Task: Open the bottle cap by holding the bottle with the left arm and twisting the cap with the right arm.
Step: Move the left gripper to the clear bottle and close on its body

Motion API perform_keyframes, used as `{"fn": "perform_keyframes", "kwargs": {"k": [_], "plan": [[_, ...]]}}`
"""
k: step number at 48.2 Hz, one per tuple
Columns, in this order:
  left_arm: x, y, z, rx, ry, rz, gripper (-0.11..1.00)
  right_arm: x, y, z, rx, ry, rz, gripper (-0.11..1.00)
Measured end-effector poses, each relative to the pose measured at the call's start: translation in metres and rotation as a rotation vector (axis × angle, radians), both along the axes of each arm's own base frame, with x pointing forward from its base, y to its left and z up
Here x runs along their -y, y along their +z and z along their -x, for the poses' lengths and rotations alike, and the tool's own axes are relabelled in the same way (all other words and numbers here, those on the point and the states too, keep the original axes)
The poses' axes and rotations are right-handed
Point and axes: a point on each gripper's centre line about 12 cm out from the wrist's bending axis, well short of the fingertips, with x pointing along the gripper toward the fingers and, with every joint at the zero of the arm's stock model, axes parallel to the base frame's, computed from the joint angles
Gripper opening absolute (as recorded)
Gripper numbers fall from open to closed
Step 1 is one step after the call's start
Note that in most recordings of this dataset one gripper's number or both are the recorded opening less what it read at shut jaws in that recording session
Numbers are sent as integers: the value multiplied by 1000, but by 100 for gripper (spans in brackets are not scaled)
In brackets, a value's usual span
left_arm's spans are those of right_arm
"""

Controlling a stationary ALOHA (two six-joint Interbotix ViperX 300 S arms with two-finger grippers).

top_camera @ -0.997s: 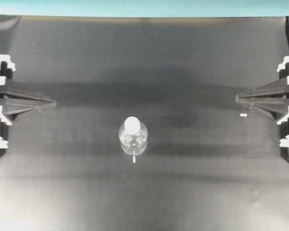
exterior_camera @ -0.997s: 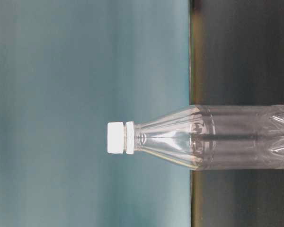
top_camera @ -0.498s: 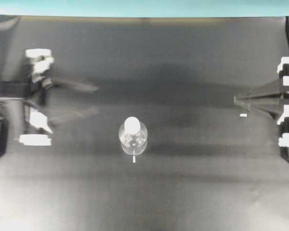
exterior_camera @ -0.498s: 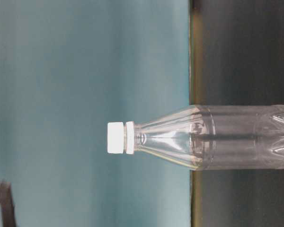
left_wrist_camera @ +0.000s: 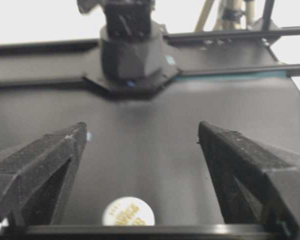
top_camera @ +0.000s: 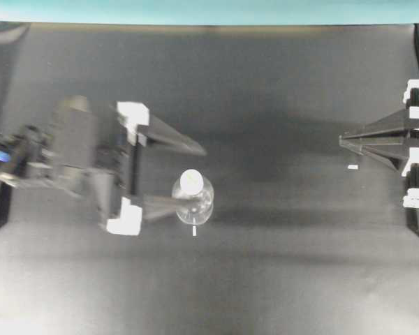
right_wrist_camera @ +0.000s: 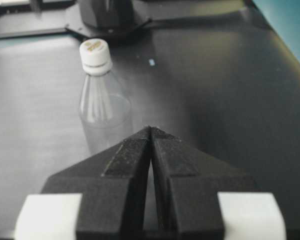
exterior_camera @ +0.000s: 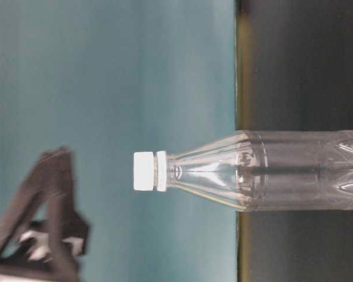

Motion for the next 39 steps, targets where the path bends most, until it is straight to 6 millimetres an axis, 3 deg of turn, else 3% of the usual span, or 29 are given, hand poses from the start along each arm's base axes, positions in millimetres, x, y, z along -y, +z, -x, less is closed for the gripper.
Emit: {"fn": "perform_keyframes", "kwargs": {"k": [11,19,28,39], "plan": [[-13,-44,-14,-91,34,14,96,0,-1,0,-11,-5,-37,0],[-6,-69,-17,-159,18,19,96,0,-2,1,-17,-6,-42,0],[1,-105,-16,-252,-1,26,96,0,-1,1,-17,-9,-65,0],[-5,-144,-11,-346,19,47,96,0,-1,1,-23,-16,-107,0]]}}
